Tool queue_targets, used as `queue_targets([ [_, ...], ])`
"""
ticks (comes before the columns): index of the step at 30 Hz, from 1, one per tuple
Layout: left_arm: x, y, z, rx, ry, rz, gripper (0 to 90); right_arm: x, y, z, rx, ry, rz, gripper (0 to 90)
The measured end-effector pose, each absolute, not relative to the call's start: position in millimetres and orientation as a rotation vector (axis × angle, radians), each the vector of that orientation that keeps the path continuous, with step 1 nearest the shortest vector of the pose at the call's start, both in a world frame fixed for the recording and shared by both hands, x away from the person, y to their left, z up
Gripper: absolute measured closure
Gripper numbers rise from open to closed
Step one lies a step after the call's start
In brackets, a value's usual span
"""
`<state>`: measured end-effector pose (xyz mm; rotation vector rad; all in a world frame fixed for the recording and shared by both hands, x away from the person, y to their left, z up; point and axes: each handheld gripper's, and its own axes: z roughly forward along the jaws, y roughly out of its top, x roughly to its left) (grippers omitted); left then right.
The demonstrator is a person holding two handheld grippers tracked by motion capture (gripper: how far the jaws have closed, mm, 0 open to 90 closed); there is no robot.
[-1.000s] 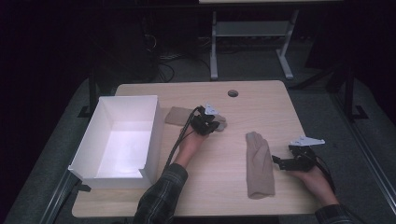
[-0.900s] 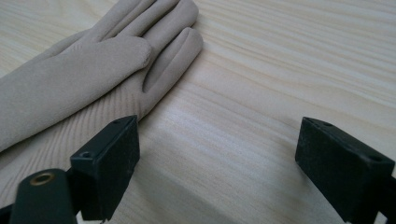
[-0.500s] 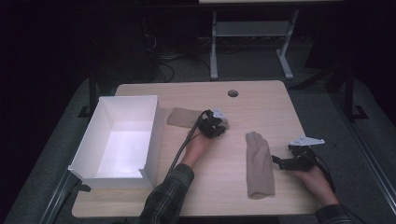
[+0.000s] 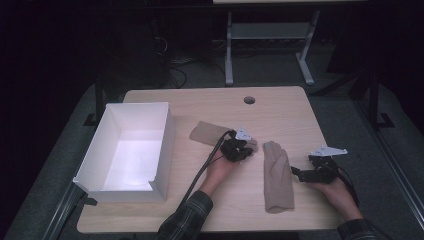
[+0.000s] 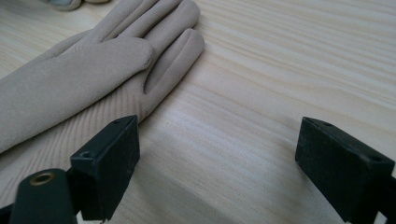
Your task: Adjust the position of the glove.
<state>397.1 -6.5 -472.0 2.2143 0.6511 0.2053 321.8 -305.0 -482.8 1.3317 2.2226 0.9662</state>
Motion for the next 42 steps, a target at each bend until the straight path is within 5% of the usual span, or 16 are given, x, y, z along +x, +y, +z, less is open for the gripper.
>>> queue_targets([
  [10,408,21,-449,2.198,0.666,0.258,89.7,322,-305,-483,1.329,2.223,0.966,13.4],
  [25,439,95,-454,2.145,0.938,0.406,89.7,322,-305,-483,1.327,2.222,0.968,13.4],
  [33,442,105,-462,2.183,1.016,0.484,89.6,322,-305,-483,1.327,2.223,0.967,13.4],
  [42,431,105,-465,2.195,1.041,0.423,89.7,322,-305,-483,1.329,2.222,0.968,13.4],
])
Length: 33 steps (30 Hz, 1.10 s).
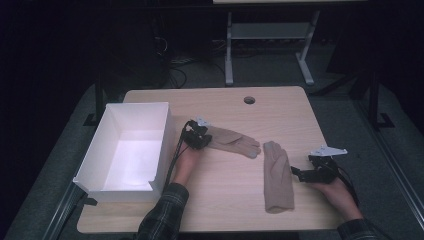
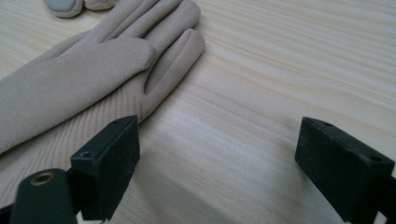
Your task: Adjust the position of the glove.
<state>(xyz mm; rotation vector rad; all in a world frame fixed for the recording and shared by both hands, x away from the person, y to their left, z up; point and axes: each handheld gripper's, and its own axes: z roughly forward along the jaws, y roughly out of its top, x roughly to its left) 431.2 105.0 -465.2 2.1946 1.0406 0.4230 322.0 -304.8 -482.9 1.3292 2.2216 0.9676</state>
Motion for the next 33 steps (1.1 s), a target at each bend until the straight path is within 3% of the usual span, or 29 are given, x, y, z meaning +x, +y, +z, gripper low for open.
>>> queue_targets([
  [17,383,101,-460,2.245,1.008,0.279,89.7,322,-304,-483,1.33,2.223,0.97,13.4],
  [33,336,100,-463,2.266,0.815,0.104,89.6,322,-304,-483,1.324,2.226,0.972,13.4],
])
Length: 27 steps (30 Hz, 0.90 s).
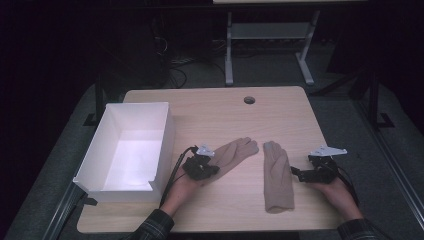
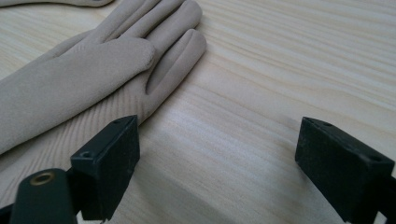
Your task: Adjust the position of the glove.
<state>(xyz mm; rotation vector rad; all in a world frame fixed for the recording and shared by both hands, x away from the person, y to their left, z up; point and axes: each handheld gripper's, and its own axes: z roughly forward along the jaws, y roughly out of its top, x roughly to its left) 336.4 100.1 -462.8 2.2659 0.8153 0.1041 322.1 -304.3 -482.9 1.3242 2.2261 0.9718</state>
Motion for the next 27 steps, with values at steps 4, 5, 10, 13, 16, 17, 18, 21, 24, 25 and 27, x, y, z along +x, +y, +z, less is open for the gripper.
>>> queue_targets([
  [4,327,91,-462,2.291,0.742,0.046,89.6,322,-304,-483,1.322,2.224,0.976,13.5],
  [5,325,88,-463,2.291,0.723,0.035,89.6,322,-304,-483,1.321,2.224,0.976,13.4],
  [10,318,72,-465,2.275,0.678,-0.014,89.6,322,-304,-483,1.323,2.226,0.976,13.4],
  [13,316,65,-466,2.267,0.654,-0.043,89.6,322,-304,-483,1.322,2.227,0.976,13.4],
  [16,312,58,-468,2.258,0.633,-0.064,89.6,322,-304,-483,1.32,2.229,0.975,13.4],
  [17,312,56,-468,2.26,0.623,-0.068,89.6,322,-304,-483,1.32,2.229,0.975,13.5],
  [18,311,55,-468,2.259,0.617,-0.073,89.5,322,-304,-483,1.32,2.229,0.975,13.4],
  [21,314,56,-463,2.243,0.605,-0.078,88.1,322,-304,-483,1.32,2.229,0.975,13.5],
  [24,320,66,-453,2.21,0.617,-0.034,84.3,322,-303,-483,1.319,2.229,0.975,13.4],
  [25,322,70,-450,2.205,0.624,-0.008,82.6,322,-304,-483,1.318,2.23,0.975,13.5],
  [27,326,77,-446,2.207,0.639,0.039,79.1,322,-303,-483,1.321,2.228,0.975,13.4],
])
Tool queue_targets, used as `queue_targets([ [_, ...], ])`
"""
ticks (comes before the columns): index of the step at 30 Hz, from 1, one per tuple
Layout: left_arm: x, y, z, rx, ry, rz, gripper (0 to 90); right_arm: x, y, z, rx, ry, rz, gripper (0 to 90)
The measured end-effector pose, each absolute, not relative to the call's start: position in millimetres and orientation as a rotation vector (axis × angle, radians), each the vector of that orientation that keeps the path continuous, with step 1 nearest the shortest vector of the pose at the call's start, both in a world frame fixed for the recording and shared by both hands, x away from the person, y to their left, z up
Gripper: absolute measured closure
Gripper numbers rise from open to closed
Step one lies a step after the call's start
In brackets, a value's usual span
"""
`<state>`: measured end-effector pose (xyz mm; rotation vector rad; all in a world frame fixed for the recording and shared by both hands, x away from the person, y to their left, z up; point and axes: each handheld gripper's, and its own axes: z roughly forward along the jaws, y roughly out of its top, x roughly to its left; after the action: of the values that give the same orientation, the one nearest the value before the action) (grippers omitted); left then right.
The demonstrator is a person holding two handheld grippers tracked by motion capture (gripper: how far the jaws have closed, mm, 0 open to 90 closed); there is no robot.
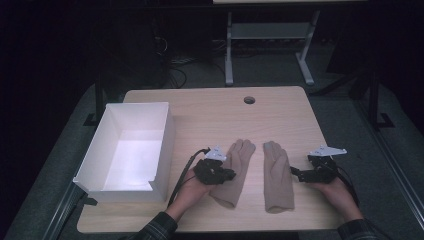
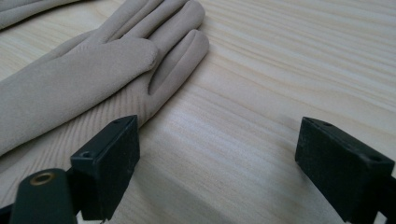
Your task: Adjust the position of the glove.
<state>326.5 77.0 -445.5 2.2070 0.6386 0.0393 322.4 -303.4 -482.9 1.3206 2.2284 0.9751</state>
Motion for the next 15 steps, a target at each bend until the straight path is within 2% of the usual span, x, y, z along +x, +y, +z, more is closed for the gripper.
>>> queue_targets([
  [7,357,88,-444,2.179,0.726,0.159,59.8,323,-303,-483,1.319,2.228,0.976,13.4],
  [11,370,86,-451,2.184,0.751,0.172,55.0,323,-303,-483,1.319,2.228,0.977,13.4],
  [15,378,81,-460,2.197,0.768,0.166,53.9,323,-303,-483,1.317,2.23,0.978,13.5],
])
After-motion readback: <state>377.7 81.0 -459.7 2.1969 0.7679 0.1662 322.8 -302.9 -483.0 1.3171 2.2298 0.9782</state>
